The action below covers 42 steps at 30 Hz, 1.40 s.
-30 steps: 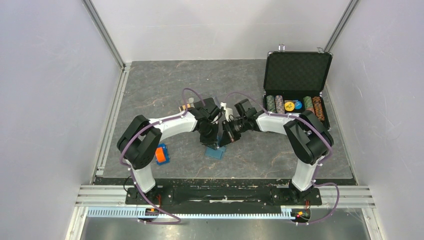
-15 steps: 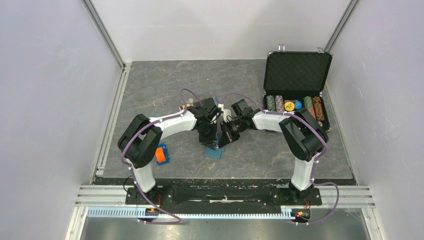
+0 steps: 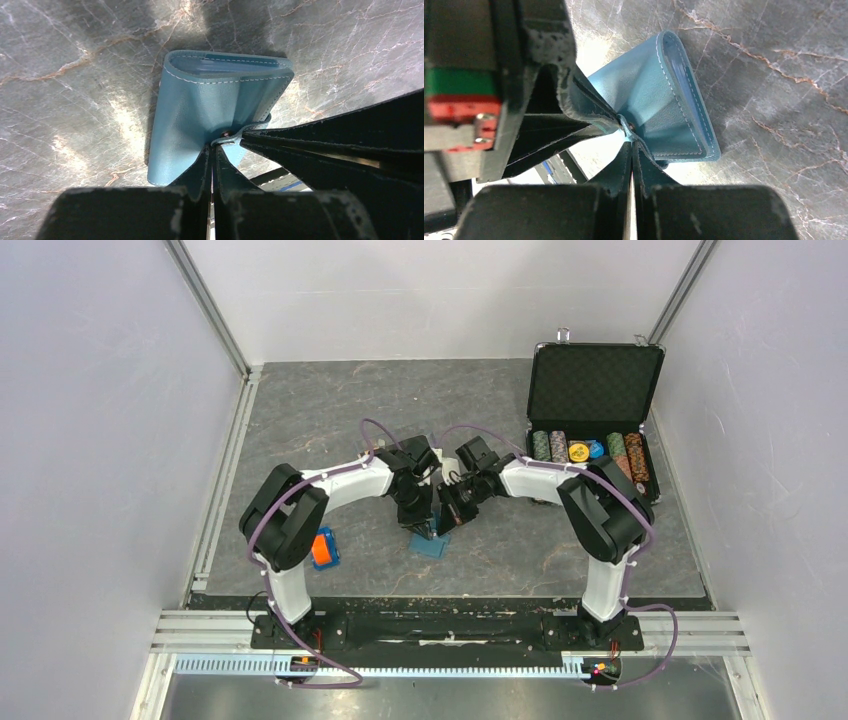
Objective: Put the credit cards into the card holder
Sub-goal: Close the card holder at the center of the board.
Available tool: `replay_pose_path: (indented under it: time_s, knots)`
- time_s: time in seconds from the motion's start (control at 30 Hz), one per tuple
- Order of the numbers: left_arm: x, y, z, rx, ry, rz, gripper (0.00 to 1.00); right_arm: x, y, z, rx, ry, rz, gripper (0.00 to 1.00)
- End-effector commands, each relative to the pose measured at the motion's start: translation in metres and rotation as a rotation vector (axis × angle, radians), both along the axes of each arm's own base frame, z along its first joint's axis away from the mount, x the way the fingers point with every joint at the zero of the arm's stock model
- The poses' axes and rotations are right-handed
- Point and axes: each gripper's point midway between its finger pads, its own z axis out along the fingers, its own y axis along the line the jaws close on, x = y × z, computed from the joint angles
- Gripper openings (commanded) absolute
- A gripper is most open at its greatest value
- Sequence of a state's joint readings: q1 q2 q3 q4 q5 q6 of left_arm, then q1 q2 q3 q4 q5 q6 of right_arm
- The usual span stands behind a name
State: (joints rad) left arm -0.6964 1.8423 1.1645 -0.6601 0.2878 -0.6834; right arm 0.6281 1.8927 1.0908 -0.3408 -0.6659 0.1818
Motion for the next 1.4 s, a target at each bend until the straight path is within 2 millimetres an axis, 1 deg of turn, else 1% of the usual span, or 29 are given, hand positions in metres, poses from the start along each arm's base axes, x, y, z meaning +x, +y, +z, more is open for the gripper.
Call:
replay_pose_path:
  time_s: [0.0,0.17,0.27,0.37,0.5,0.67,1.0,1.13,1.3,1.37]
  knots:
    - [0.005,0.000,-0.024,0.034,-0.033,-0.029,0.02,0.002,-0.027,-0.032,-0.145,-0.083,0.001,0.00]
    - [0.004,0.000,-0.015,0.016,-0.048,-0.026,0.02,0.013,-0.003,0.011,0.056,-0.117,-0.037,0.00]
    - [0.003,0.000,-0.011,0.008,-0.052,-0.024,0.02,0.014,0.007,0.028,0.132,-0.123,-0.032,0.00]
    - [0.004,0.000,-0.009,0.004,-0.056,-0.022,0.02,0.014,0.013,0.036,0.179,-0.122,-0.028,0.00]
    - [0.005,-0.001,-0.007,0.001,-0.062,-0.023,0.02,0.014,0.018,0.037,0.208,-0.106,-0.017,0.00]
    - [0.006,-0.001,-0.006,0.003,-0.066,-0.023,0.02,0.008,0.017,0.025,0.196,-0.070,-0.012,0.00]
    - [0.006,-0.001,-0.008,0.011,-0.059,-0.023,0.02,-0.004,-0.006,-0.019,0.042,-0.043,0.015,0.00]
    - [0.007,-0.002,-0.009,0.012,-0.058,-0.024,0.02,-0.006,-0.014,-0.036,-0.041,-0.046,0.026,0.00]
    - [0.009,-0.003,-0.012,0.014,-0.056,-0.025,0.02,-0.002,-0.027,-0.056,-0.175,-0.071,0.028,0.00]
    - [0.010,-0.005,-0.013,0.007,-0.056,-0.028,0.02,-0.002,-0.031,-0.059,-0.200,-0.071,0.027,0.00]
